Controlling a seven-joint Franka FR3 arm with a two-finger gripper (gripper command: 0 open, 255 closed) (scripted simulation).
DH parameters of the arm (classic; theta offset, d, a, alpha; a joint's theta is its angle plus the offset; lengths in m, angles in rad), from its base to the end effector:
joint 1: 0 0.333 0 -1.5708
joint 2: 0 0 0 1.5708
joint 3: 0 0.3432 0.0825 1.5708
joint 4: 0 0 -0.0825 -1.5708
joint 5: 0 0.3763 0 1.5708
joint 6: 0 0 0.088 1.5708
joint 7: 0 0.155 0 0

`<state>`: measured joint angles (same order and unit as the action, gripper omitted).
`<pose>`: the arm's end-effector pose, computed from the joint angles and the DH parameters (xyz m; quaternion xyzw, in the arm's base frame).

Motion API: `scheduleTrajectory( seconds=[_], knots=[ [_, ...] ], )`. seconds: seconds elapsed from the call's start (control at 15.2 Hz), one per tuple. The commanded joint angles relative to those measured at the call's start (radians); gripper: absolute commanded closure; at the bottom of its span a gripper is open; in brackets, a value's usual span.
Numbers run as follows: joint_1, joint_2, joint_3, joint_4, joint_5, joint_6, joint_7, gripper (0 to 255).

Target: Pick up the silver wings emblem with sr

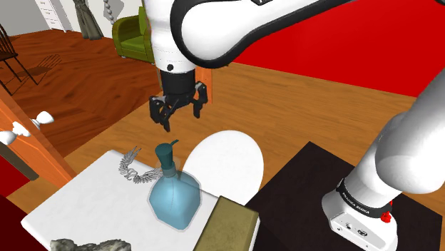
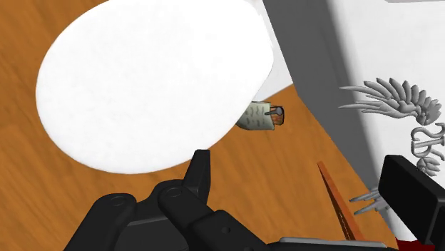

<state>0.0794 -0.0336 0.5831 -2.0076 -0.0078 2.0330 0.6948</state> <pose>0.4305 0.3376 0.4544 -0.9995 0.0144 -0.0288 0.0068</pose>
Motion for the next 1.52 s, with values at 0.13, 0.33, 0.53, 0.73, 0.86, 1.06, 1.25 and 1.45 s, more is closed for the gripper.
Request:
scheduleTrajectory(
  seconds=[0.13,0.33,0.53,0.73,0.86,1.06,1.25,1.45],
  knots=[
    [0.046,0.178,0.036,0.126,-0.111,0.001,0.135,0],
    [0.104,0.313,0.036,0.237,-0.191,-0.016,0.219,0],
    [0.176,0.446,0.021,0.364,-0.258,-0.044,0.285,0],
    [0.254,0.579,-0.002,0.512,-0.312,-0.084,0.333,0],
    [0.299,0.652,-0.017,0.602,-0.334,-0.111,0.350,0],
    [0.300,0.664,-0.023,0.580,-0.341,-0.078,0.355,0],
    [0.301,0.678,-0.028,0.561,-0.350,-0.046,0.361,0],
    [0.301,0.686,-0.031,0.552,-0.355,-0.030,0.364,0]
  ],
)
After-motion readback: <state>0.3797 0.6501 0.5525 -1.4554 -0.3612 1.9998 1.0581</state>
